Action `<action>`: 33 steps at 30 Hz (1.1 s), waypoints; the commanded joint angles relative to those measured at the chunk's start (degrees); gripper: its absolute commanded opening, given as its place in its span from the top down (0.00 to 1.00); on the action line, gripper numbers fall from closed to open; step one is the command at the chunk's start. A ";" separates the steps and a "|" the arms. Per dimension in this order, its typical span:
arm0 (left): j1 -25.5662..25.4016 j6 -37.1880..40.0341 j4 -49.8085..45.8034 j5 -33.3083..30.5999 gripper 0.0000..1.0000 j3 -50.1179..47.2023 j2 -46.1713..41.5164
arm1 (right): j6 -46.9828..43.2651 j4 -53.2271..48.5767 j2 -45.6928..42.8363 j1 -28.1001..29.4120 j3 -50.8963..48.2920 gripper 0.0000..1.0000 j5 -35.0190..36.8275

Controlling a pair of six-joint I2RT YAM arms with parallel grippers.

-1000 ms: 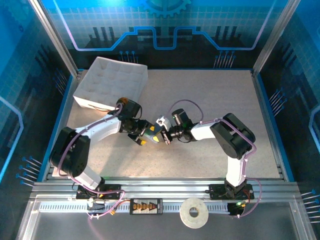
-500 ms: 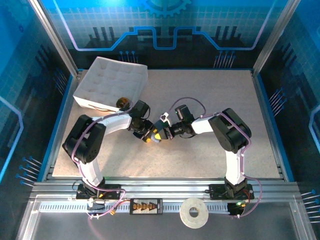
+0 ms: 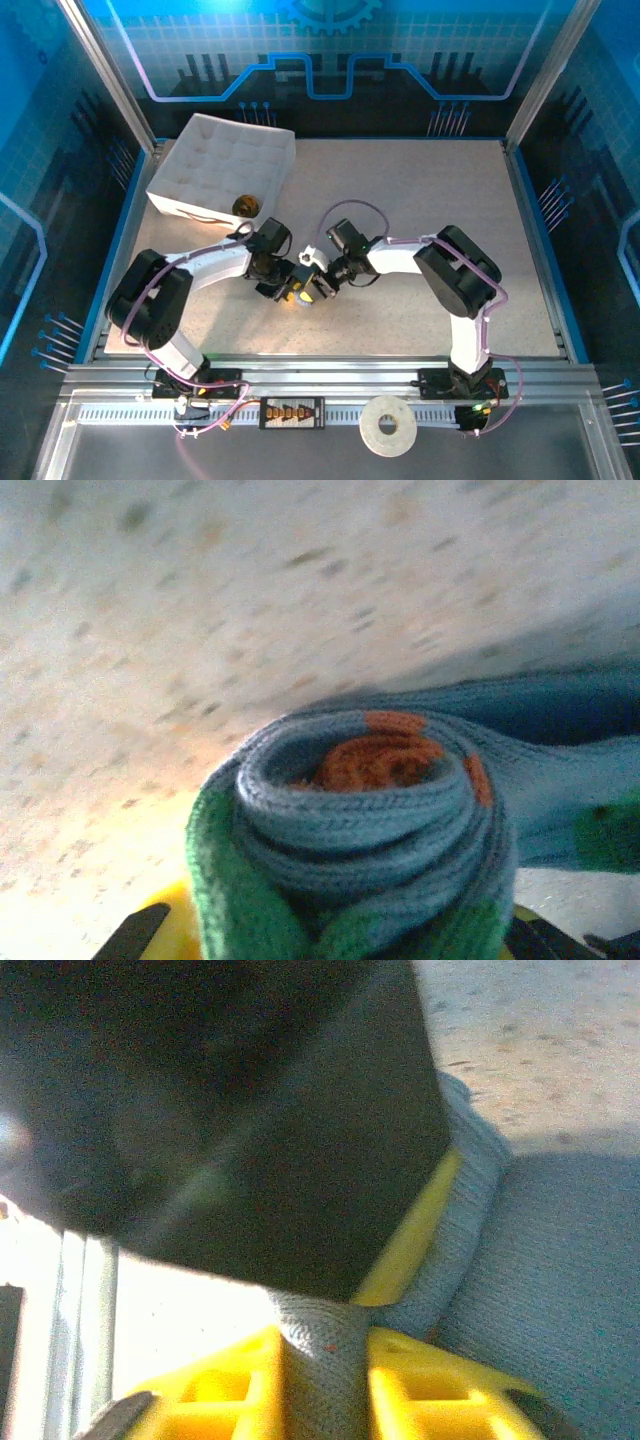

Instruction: Roll the socks

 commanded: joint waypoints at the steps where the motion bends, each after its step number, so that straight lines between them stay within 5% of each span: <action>1: -0.68 -5.09 -14.63 -2.50 1.00 -2.44 4.99 | -4.59 2.44 -8.18 1.75 -7.35 0.68 9.46; 5: -0.90 -5.07 -18.14 -2.96 1.00 2.65 7.87 | -8.38 22.06 -21.35 6.10 -20.30 0.52 19.93; 9: -0.98 -3.92 -21.17 -3.26 1.00 7.54 11.67 | -12.32 24.12 -25.29 10.72 -23.79 0.49 30.65; 14: -0.91 -2.42 -24.06 -3.63 1.00 12.03 16.14 | -14.00 27.08 -21.91 16.50 -23.81 0.49 43.50; 24: -1.00 -0.70 -25.57 -3.73 1.00 16.28 18.93 | -15.12 23.01 -12.82 20.15 -15.83 0.52 53.42; 27: -1.08 -0.58 -25.65 -3.62 1.00 16.44 18.77 | -14.73 20.45 -10.63 20.17 -14.53 0.56 55.38; 33: -1.00 -0.75 -25.49 -4.35 1.00 16.49 15.17 | -10.50 16.06 -9.65 19.92 -16.74 0.90 54.72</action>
